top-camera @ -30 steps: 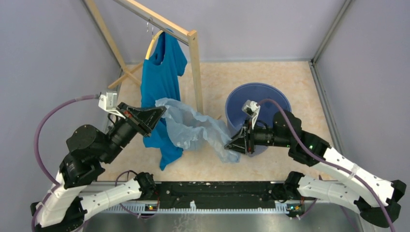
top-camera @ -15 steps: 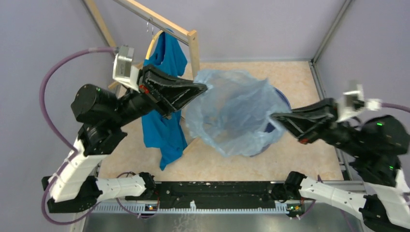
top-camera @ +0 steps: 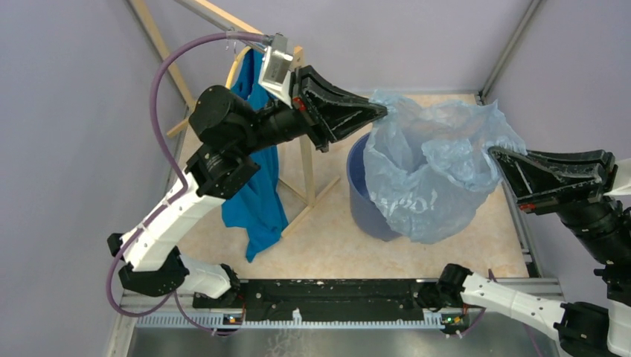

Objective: Put the trash bags into the trash bin

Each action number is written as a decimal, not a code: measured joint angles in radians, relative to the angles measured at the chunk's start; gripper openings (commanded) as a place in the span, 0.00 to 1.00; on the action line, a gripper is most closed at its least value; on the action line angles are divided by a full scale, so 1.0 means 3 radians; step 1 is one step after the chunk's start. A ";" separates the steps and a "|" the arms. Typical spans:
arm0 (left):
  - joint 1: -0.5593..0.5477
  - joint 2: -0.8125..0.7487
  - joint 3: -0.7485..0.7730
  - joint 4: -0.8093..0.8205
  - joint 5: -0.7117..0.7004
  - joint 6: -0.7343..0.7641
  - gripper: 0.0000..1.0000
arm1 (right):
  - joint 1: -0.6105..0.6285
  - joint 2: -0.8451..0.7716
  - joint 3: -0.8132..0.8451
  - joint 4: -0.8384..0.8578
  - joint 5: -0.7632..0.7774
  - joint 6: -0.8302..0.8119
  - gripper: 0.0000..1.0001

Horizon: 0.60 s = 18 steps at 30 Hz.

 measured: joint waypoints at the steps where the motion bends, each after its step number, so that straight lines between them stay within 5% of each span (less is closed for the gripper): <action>1: 0.0000 0.0043 0.0038 0.0003 -0.0006 0.0015 0.00 | 0.0000 0.0004 0.0000 -0.0037 0.0046 -0.0033 0.00; 13: 0.0000 0.0197 0.0395 0.0159 -0.0228 0.0271 0.00 | 0.0000 0.0312 0.0504 -0.0078 0.0123 -0.0362 0.00; 18: 0.0000 0.0029 -0.0011 0.0210 -0.0389 0.0362 0.00 | 0.0000 0.0290 0.0360 -0.0028 0.0247 -0.0415 0.00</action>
